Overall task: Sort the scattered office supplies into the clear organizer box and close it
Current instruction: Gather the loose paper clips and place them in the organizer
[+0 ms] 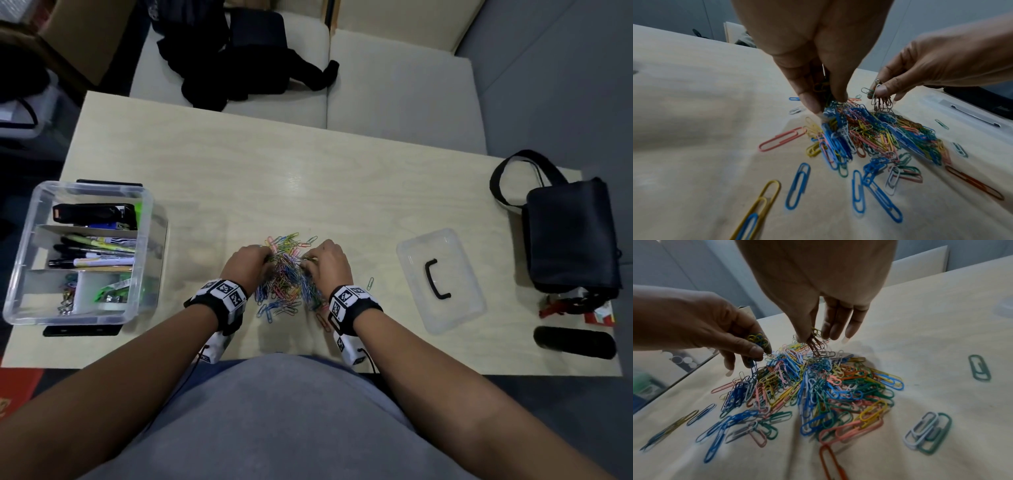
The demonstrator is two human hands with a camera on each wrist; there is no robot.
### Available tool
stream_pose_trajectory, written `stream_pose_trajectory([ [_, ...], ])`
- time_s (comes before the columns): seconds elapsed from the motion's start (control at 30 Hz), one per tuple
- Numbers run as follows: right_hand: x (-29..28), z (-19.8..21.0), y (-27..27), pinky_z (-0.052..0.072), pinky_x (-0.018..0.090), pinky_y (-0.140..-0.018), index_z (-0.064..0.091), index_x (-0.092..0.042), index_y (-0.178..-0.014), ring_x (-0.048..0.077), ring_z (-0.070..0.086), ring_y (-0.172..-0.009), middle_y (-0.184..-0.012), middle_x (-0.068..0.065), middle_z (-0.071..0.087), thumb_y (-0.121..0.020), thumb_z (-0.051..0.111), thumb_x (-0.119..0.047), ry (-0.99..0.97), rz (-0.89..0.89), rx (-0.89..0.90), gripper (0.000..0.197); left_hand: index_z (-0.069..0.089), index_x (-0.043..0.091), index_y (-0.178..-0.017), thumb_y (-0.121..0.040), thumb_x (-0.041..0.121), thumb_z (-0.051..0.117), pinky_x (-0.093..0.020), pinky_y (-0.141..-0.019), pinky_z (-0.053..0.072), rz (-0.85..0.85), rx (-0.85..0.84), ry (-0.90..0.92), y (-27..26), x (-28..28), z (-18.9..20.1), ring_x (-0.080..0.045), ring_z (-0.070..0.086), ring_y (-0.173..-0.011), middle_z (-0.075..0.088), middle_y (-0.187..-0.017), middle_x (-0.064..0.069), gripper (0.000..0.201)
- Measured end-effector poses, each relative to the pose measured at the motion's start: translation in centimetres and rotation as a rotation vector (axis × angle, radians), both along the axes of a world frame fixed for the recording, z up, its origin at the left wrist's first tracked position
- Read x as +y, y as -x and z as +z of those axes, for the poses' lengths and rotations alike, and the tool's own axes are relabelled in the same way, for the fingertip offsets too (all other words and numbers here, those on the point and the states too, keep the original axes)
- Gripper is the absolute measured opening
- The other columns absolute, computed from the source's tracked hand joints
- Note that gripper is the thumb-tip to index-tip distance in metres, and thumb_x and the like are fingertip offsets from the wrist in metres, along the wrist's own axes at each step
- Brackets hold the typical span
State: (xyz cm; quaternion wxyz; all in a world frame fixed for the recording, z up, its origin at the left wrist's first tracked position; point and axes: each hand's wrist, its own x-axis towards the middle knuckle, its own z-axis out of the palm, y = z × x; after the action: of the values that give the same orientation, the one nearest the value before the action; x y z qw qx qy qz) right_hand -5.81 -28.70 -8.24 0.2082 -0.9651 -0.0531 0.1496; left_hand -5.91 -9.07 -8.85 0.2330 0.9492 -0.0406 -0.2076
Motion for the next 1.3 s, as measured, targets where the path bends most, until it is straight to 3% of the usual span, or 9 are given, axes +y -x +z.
stream_pose_trajectory([
  [0.17, -0.4, 0.7, 0.4, 0.052, 0.039, -0.074, 0.074, -0.011, -0.102, 0.028, 0.061, -0.088, -0.095, 0.01, 0.063, -0.095, 0.061, -0.023, -0.064, -0.037, 0.0, 0.019, 0.072, 0.011, -0.103, -0.093, 0.025, 0.062, -0.035, -0.071, 0.048, 0.034, -0.052, 0.05, 0.3, 0.4, 0.8, -0.033, 0.065, -0.089, 0.073, -0.094, -0.011, 0.02],
  [0.27, -0.5, 1.1, 0.6, 0.049, 0.031, -0.072, 0.073, -0.012, -0.106, 0.026, 0.062, -0.089, -0.096, 0.009, 0.065, -0.096, 0.06, -0.022, -0.089, -0.052, -0.012, 0.019, 0.069, 0.012, -0.111, -0.094, 0.026, 0.061, -0.035, -0.073, 0.048, 0.069, -0.05, 0.062, 0.6, 0.5, 1.4, -0.034, 0.065, -0.091, 0.073, -0.096, -0.013, 0.024],
  [0.37, -0.5, 1.7, 0.7, 0.044, 0.027, -0.072, 0.072, -0.013, -0.109, 0.026, 0.061, -0.091, -0.099, 0.008, 0.065, -0.096, 0.06, -0.023, -0.097, -0.053, -0.032, 0.02, 0.062, 0.007, -0.1, -0.094, 0.026, 0.062, -0.037, -0.063, 0.046, 0.081, -0.058, 0.059, 0.9, 0.6, 2.2, -0.039, 0.062, -0.078, 0.067, -0.08, -0.018, 0.02],
  [0.53, -0.1, 3.0, 0.9, 0.044, 0.026, -0.073, 0.071, -0.012, -0.108, 0.025, 0.06, -0.09, -0.1, 0.008, 0.063, -0.096, 0.06, -0.018, -0.124, -0.055, -0.076, 0.017, 0.057, 0.007, -0.083, -0.093, 0.026, 0.064, -0.035, -0.056, 0.039, 0.105, -0.094, 0.115, 1.2, 1.0, 3.6, -0.036, 0.057, -0.067, 0.057, -0.063, -0.011, 0.023],
  [0.8, 2.2, 4.8, 1.1, 0.044, 0.028, -0.075, 0.071, -0.011, -0.108, 0.025, 0.061, -0.091, -0.1, 0.009, 0.064, -0.096, 0.059, -0.018, -0.199, -0.029, -0.142, 0.019, 0.066, 0.011, -0.087, -0.09, 0.026, 0.065, -0.039, -0.066, 0.052, 0.141, -0.18, 0.173, 1.3, 2.3, 7.0, -0.033, 0.064, -0.073, 0.069, -0.072, -0.01, 0.015],
  [1.3, 12.5, 8.3, 0.7, 0.051, 0.037, -0.077, 0.073, -0.014, -0.102, 0.022, 0.062, -0.085, -0.094, 0.005, 0.065, -0.094, 0.062, -0.019, -0.424, 0.137, -0.214, 0.015, 0.068, 0.017, -0.089, -0.088, 0.028, 0.067, -0.035, -0.065, 0.052, 0.396, -0.342, 0.239, 4.2, 9.5, 13.2, -0.026, 0.065, -0.071, 0.069, -0.071, -0.006, 0.011],
])
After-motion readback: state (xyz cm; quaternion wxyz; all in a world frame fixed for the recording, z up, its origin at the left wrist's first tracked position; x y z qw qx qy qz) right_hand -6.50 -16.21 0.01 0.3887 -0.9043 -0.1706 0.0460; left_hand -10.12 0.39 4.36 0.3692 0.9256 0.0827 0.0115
